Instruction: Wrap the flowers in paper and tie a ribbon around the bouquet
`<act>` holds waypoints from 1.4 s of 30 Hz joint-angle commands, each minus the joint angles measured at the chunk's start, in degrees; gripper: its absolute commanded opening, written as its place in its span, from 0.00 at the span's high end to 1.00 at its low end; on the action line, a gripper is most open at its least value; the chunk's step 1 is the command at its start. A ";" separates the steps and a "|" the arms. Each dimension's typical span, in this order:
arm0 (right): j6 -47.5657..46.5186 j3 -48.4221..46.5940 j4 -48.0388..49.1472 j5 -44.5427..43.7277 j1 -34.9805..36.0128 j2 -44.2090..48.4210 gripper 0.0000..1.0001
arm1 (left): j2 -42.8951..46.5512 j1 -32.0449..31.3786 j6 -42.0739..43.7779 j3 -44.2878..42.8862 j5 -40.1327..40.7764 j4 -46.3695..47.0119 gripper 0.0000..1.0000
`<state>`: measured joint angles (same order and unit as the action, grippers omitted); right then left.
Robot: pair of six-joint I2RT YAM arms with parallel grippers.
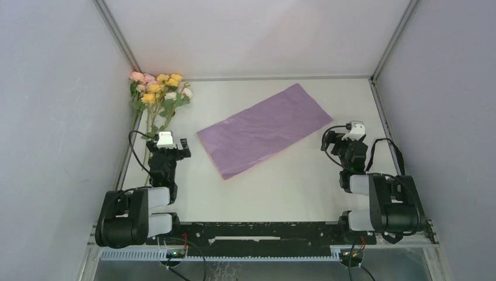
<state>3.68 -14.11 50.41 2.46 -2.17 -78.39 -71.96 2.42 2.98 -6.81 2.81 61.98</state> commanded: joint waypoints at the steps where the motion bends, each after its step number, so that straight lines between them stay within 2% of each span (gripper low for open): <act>1: -0.46 -1.16 2.98 1.51 -0.84 0.81 0.00 | 0.35 0.48 -0.43 -1.90 0.01 2.30 0.00; 3: -0.09 -1.59 2.48 0.39 -0.82 1.10 0.00 | 0.37 0.49 -0.44 -1.90 0.00 2.28 0.00; 5: 2.13 -3.98 -3.94 -3.83 -1.25 4.14 0.00 | 0.25 0.49 -0.33 -2.22 0.01 1.87 0.00; 7: 6.96 -9.68 -18.84 -5.06 -2.94 8.92 0.02 | 0.35 0.74 -0.79 -2.41 -0.13 1.46 0.00; 8: 11.97 -14.08 -26.41 -2.60 -4.73 11.23 0.03 | 0.71 0.90 -1.21 -2.66 0.99 1.28 0.00; 9: 16.47 -16.42 -34.10 3.40 -7.39 13.09 0.09 | 2.06 0.90 -1.75 -5.21 2.24 -3.00 0.00; 10: 20.94 -17.71 -37.31 9.63 -9.37 14.61 0.18 | 4.01 0.90 -1.99 -9.52 2.35 -14.81 0.00; 11: 24.21 -18.65 -39.94 13.59 -10.01 15.67 0.32 | 5.88 0.97 -1.41 -14.90 0.89 -24.64 0.00; 12: 26.34 -19.72 -43.35 15.44 -9.24 16.73 0.41 | 7.09 0.90 -0.30 -20.29 -1.65 -34.21 0.02; 13: 27.30 -21.03 -47.18 14.97 -7.17 17.68 0.45 | 8.23 0.86 0.97 -25.84 -6.05 -42.81 0.06; 15: 27.39 -24.21 -55.42 10.08 0.59 19.08 0.46 | 10.23 -0.15 4.05 -35.36 -14.22 -58.18 0.14; 16: 28.02 -25.46 -58.18 7.39 7.22 19.58 0.46 | 11.18 -1.57 6.26 -39.33 -16.14 -65.25 0.16; 19: 34.47 -26.30 -59.95 2.85 18.71 19.69 0.46 | 13.14 -13.26 14.64 -47.29 -13.74 -83.38 0.17; 22: 41.33 -26.23 -58.10 -0.19 27.31 16.29 0.44 | 12.08 -22.45 17.45 -50.03 -14.01 -93.87 0.16; 26: 49.85 -25.71 -54.45 -3.69 33.73 9.51 0.41 | 10.18 -33.27 21.07 -47.12 -6.04 -95.89 0.10; 29: 53.67 -24.66 -49.35 -3.12 34.25 4.05 0.40 | 8.09 -39.23 22.83 -44.64 -0.74 -94.40 0.07; 38: 58.60 -24.65 -37.91 2.08 29.42 -8.64 0.47 | 4.47 -40.25 21.34 -42.24 0.39 -91.22 0.05; 42: 60.10 -24.67 -35.93 3.17 27.99 -12.87 0.49 | 3.26 -40.21 20.75 -41.71 0.64 -89.94 0.04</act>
<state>60.47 -38.57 8.19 3.99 27.05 -88.40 -67.68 -37.89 23.57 -49.87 2.17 -30.89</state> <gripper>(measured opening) 0.517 0.954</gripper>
